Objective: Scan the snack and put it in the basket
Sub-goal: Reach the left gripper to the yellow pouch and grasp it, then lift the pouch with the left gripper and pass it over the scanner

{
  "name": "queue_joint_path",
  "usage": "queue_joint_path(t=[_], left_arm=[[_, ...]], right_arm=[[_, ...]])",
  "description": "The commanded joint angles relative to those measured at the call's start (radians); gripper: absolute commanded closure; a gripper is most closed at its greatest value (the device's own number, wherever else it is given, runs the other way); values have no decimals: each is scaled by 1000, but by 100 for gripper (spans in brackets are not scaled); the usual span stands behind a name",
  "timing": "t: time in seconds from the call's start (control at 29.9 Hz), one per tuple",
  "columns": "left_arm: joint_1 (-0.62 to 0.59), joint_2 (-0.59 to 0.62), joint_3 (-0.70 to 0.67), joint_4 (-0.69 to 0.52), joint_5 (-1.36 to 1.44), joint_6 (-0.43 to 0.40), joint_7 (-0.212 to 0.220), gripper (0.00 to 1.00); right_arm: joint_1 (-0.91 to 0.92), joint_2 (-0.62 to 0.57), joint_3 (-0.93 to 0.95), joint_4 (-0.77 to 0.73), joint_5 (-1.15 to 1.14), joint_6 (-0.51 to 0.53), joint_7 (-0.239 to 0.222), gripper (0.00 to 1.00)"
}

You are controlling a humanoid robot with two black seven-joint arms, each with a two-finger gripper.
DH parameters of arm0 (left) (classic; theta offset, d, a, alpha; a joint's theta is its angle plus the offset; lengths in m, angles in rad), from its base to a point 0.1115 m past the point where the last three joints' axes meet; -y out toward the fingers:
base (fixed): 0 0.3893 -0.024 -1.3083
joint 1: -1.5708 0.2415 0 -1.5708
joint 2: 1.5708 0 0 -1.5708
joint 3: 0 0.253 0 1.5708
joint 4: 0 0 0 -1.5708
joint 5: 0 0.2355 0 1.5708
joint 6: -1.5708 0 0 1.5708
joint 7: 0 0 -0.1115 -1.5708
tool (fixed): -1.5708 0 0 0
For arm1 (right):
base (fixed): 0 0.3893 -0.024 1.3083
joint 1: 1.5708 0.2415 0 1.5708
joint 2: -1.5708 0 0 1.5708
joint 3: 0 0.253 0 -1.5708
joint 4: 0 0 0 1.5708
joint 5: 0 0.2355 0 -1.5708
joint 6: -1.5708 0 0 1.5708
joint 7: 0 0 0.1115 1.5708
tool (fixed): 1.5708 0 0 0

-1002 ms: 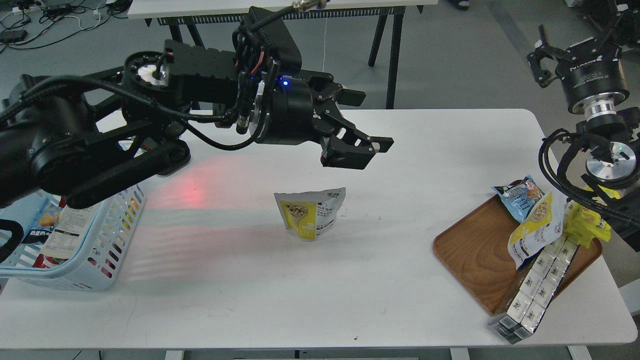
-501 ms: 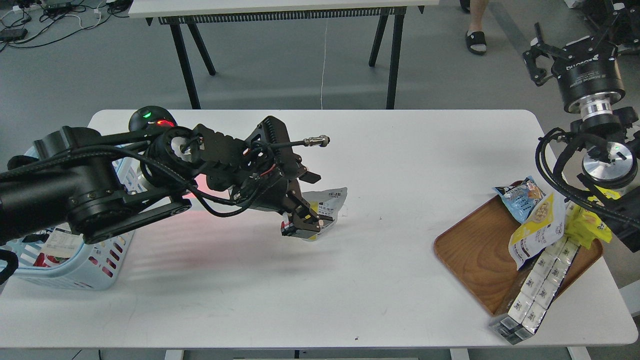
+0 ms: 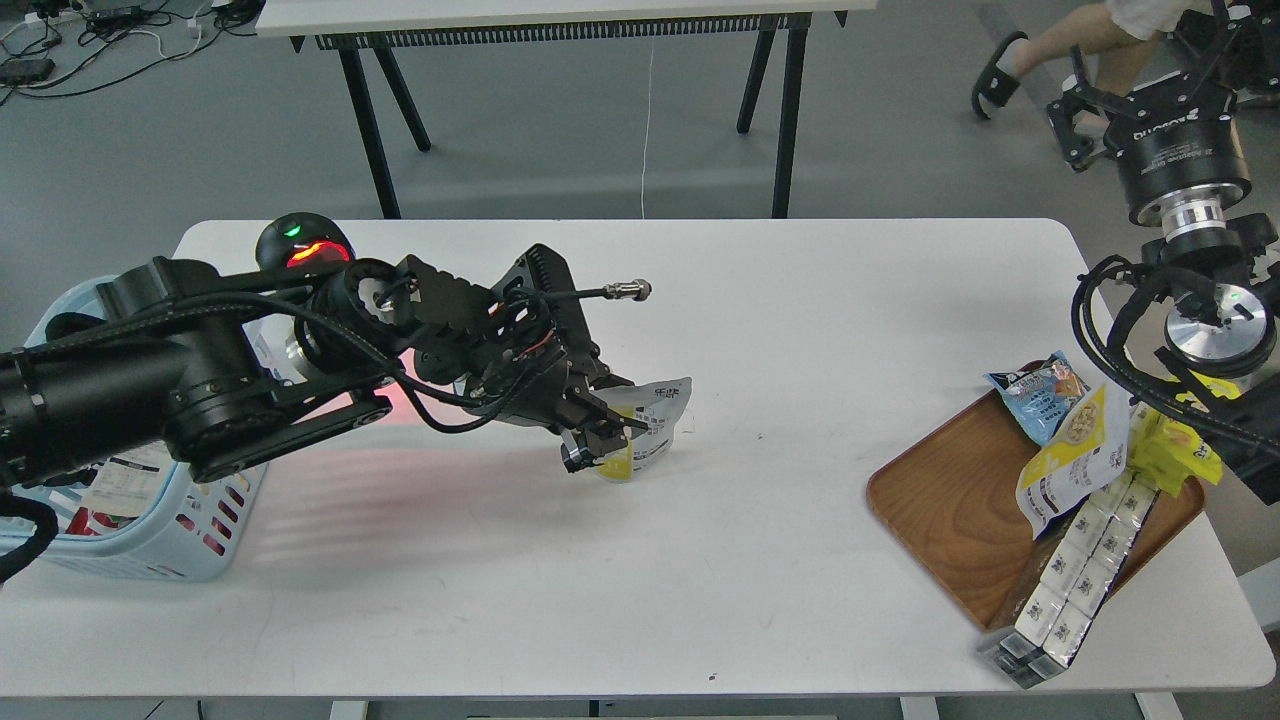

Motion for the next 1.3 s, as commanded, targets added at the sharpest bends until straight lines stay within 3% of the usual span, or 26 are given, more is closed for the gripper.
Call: queue_joint_path(t=[0.0, 0.17, 0.27, 0.43, 0.53, 0.67, 0.8, 1.0, 1.27], left_arm=[[0, -13, -1, 24, 0, 0, 0, 78], [-2, -18, -4, 32, 0, 0, -4, 86], [-2, -18, -4, 35, 0, 0, -2, 100], [-2, -9, -13, 29, 0, 0, -11, 100], [-2, 10, -23, 7, 0, 0, -39, 100], [0, 80, -79, -36, 0, 0, -50, 100], [4, 163, -128, -62, 0, 0, -107, 100], [13, 289, -141, -45, 0, 0, -107, 100], [21, 331, -139, 65, 0, 0, -107, 100]], right_arm=[[-6, 0, 1, 0, 0, 0, 1, 1], [-6, 0, 0, 0, 0, 0, 1, 1], [-6, -2, 1, 0, 0, 0, 1, 1], [-6, -8, 3, 0, 0, 0, 1, 1], [-6, -11, 8, 0, 0, 0, 1, 1], [-6, -12, 9, 0, 0, 0, 1, 1], [-6, -12, 9, 0, 0, 0, 1, 1], [-6, -12, 8, 0, 0, 0, 1, 1], [-6, -5, 8, 0, 0, 0, 1, 1]])
